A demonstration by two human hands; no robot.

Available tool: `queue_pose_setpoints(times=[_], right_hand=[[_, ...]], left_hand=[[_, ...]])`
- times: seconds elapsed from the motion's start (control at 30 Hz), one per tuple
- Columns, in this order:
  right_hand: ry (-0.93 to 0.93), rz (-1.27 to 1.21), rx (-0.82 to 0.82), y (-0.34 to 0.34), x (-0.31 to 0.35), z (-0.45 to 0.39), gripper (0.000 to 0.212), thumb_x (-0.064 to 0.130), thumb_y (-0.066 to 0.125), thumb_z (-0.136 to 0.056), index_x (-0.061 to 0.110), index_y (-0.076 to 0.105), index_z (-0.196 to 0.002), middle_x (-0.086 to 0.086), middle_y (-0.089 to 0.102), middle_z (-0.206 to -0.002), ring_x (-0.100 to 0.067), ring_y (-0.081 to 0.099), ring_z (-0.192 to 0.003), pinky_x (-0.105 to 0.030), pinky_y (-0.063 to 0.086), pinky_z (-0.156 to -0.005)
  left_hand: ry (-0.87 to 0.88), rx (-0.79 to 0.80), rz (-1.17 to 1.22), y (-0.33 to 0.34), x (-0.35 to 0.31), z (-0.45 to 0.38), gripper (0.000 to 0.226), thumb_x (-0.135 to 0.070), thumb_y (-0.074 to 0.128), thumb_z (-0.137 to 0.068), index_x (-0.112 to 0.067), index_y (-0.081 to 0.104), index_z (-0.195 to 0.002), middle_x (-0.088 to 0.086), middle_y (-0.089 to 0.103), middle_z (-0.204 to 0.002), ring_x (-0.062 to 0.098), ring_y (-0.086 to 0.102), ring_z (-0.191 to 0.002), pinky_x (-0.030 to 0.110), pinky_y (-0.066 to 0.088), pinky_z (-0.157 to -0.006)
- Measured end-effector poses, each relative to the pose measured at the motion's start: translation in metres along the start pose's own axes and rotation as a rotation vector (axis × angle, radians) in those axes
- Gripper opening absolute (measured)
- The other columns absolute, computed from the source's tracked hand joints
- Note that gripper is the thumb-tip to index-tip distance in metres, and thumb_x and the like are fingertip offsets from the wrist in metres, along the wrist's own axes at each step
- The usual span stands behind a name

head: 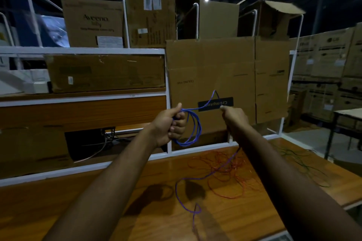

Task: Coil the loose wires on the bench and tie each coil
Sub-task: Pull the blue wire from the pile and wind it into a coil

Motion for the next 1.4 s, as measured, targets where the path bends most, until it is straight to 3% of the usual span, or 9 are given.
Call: queue_pose_setpoints(times=[0.2,0.5,0.57,0.67,0.77,0.87,1.17,1.3,1.4], right_hand=[[0.115,-0.041,-0.013,-0.002,-0.021,-0.011,0.031,0.04,0.058,-0.093,0.011,0.066,-0.103,-0.009,0.06,-0.087,-0.022,0.052,-0.072,-0.036,0.042,-0.062],[-0.171,0.416,0.453,0.059,-0.061,0.056,0.055,0.043,0.031,-0.107,0.003,0.064,-0.087,-0.006,0.055,-0.068,-0.016,0.047,-0.052,-0.028,0.039,-0.05],[-0.227,0.664,0.525,0.069,-0.064,0.07,0.039,0.026,0.036,-0.107,-0.002,0.055,-0.128,-0.018,0.064,-0.104,-0.023,0.063,-0.084,-0.037,0.053,-0.074],[-0.321,0.95,0.575,0.077,-0.054,0.09,0.063,-0.001,0.041,-0.099,-0.003,0.011,-0.155,-0.025,0.026,-0.157,-0.034,0.039,-0.139,-0.039,0.039,-0.109],[-0.546,1.134,0.497,0.073,-0.02,0.112,0.03,0.002,0.049,-0.098,0.001,0.054,-0.127,-0.019,0.056,-0.128,-0.027,0.06,-0.108,-0.034,0.051,-0.092],[-0.724,1.147,0.476,0.068,0.01,0.13,0.016,-0.003,0.049,-0.096,0.007,0.061,-0.102,-0.009,0.06,-0.096,-0.014,0.053,-0.07,-0.027,0.047,-0.066],[-1.299,0.901,0.492,0.066,0.069,0.156,0.037,-0.001,0.058,-0.094,0.016,0.063,-0.126,-0.002,0.065,-0.115,-0.008,0.063,-0.095,-0.025,0.054,-0.087],[-1.471,0.889,0.333,0.05,0.084,0.144,0.035,0.007,0.066,-0.09,0.009,0.058,-0.124,-0.006,0.07,-0.101,-0.012,0.07,-0.08,-0.026,0.059,-0.069],[-1.527,0.88,0.232,0.043,0.089,0.137,0.033,0.014,0.071,-0.087,0.01,0.061,-0.118,-0.008,0.064,-0.103,-0.014,0.065,-0.069,-0.026,0.058,-0.061]], left_hand=[[-0.048,0.178,0.021,0.014,0.009,0.006,0.044,-0.047,0.039,-0.1,-0.021,0.039,-0.063,-0.005,0.015,-0.056,0.008,0.011,-0.043,0.02,0.01,-0.036],[0.252,-0.08,0.461,-0.026,-0.026,-0.002,0.051,-0.041,0.029,-0.106,-0.022,0.039,-0.06,-0.006,0.026,-0.045,0.007,0.023,-0.033,0.02,0.015,-0.033],[0.282,-0.127,0.492,-0.028,-0.03,-0.006,0.052,-0.041,0.027,-0.107,-0.022,0.038,-0.06,-0.006,0.026,-0.046,0.007,0.023,-0.033,0.02,0.015,-0.033],[0.296,-0.195,0.402,-0.031,-0.03,-0.012,0.048,-0.043,0.028,-0.107,-0.023,0.035,-0.064,-0.007,0.025,-0.046,0.007,0.021,-0.034,0.021,0.014,-0.033],[0.293,-0.226,0.259,-0.03,-0.029,-0.014,0.046,-0.045,0.03,-0.106,-0.022,0.036,-0.066,-0.007,0.026,-0.047,0.007,0.021,-0.034,0.022,0.014,-0.033],[0.286,-0.211,0.178,-0.023,-0.027,-0.012,0.047,-0.045,0.03,-0.106,-0.021,0.036,-0.067,-0.006,0.027,-0.048,0.007,0.021,-0.035,0.02,0.017,-0.032],[0.254,-0.136,-0.142,-0.001,-0.014,-0.011,0.045,-0.05,0.036,-0.103,-0.018,0.044,-0.072,0.001,0.04,-0.06,0.014,0.037,-0.049,0.026,0.031,-0.049],[0.277,-0.15,-0.405,0.004,-0.016,-0.007,0.049,-0.054,0.04,-0.102,-0.007,0.056,-0.096,0.014,0.052,-0.08,0.029,0.049,-0.073,0.042,0.044,-0.073],[0.263,-0.134,-0.572,0.01,-0.018,-0.001,0.044,-0.042,0.039,-0.102,-0.005,0.06,-0.093,0.015,0.047,-0.079,0.027,0.044,-0.063,0.037,0.036,-0.058]])
Point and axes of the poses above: each hand's wrist, its own z-axis away from the middle knuckle, its own y-axis out of the palm, x = y × z, the point moved 7 cm from there along -z, towards the middle knuckle
